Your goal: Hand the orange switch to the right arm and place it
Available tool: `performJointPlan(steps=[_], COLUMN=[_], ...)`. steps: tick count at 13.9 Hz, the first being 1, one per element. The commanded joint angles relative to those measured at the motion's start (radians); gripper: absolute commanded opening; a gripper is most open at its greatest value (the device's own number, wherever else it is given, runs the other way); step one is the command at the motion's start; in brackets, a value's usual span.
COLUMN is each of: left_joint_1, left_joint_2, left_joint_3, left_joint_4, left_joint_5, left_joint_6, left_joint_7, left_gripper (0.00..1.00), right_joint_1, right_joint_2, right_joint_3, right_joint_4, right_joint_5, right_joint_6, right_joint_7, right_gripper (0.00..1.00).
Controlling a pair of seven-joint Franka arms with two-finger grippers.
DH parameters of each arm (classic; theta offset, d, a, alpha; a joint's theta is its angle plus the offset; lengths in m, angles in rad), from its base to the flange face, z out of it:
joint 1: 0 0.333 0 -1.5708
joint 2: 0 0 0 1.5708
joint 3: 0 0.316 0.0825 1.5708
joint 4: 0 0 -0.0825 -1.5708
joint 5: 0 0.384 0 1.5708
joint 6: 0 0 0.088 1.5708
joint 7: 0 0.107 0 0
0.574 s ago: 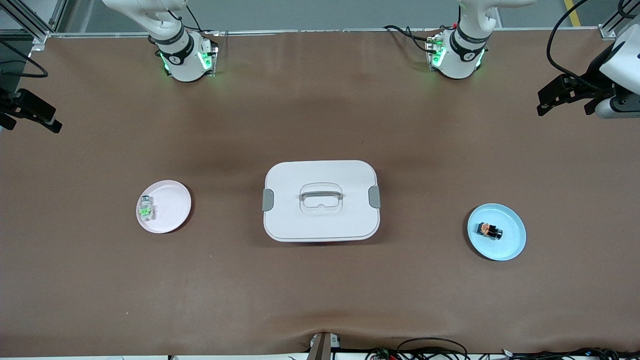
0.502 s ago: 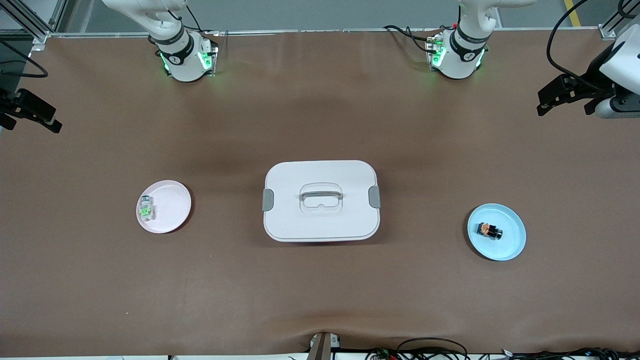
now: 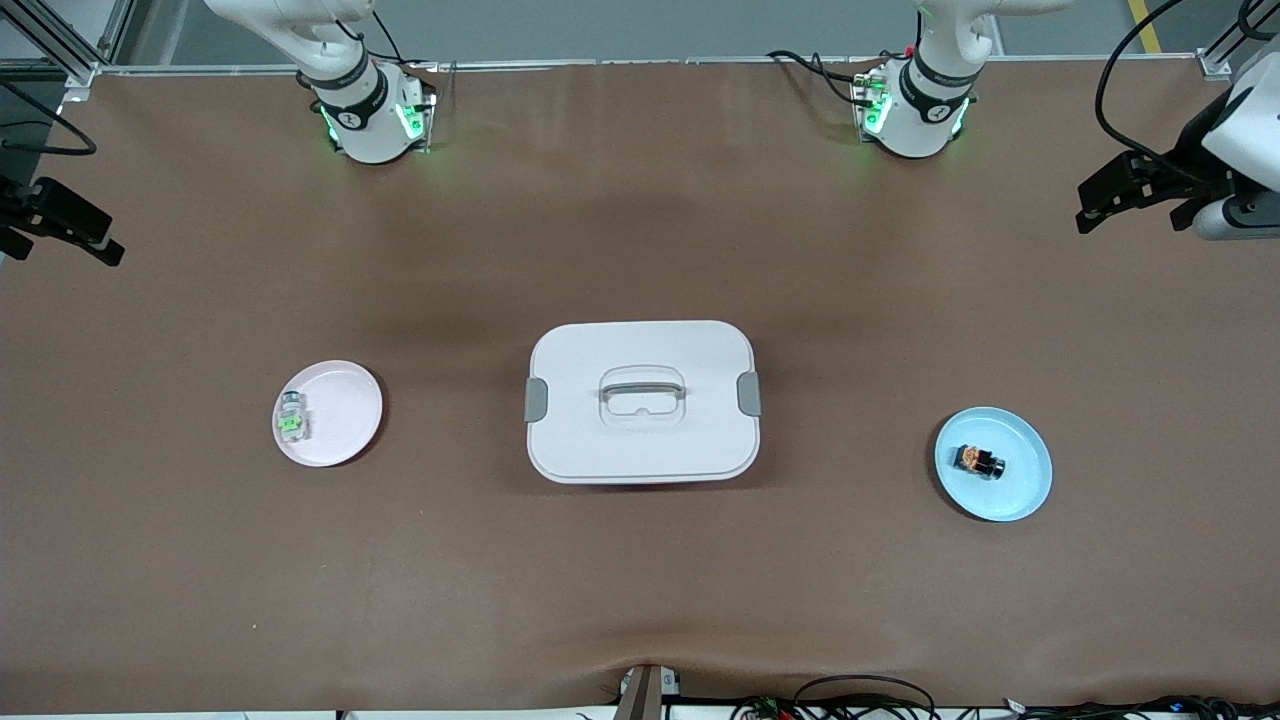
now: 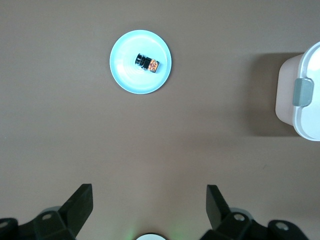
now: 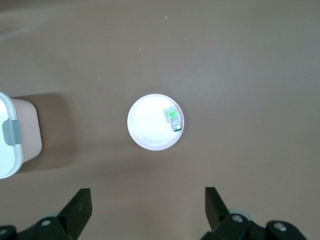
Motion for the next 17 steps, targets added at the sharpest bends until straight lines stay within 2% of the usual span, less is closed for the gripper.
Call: performJointPlan(steps=[1,12,15,17], left_joint_1=[0.005,0.013,0.05,0.052], left_joint_2=[0.04,0.246,0.292,0.326], left_joint_3=[0.006,0.007,0.004,0.004], left_joint_4=[0.021,-0.013,-0.036,-0.037], left_joint_5=[0.004,0.007,-0.01,-0.01], left_joint_6=[-0.014,0.227,0.31,0.34], left_joint_7=[0.035,0.228,0.371,0.399], left_gripper=[1.0,1.0,1.0,1.0], right_joint_1=[-0.002,0.0,0.0,0.0], right_joint_2=[-0.004,-0.004,-0.004,-0.004], right_joint_3=[0.001,0.003,0.003,0.003], right_joint_4=[0.0,0.0,0.0,0.0], right_joint_5=[-0.011,-0.011,-0.011,-0.011], right_joint_6=[-0.005,-0.003,-0.003,-0.002], right_joint_7=[0.0,0.0,0.0,0.0], right_gripper=[1.0,1.0,1.0,1.0])
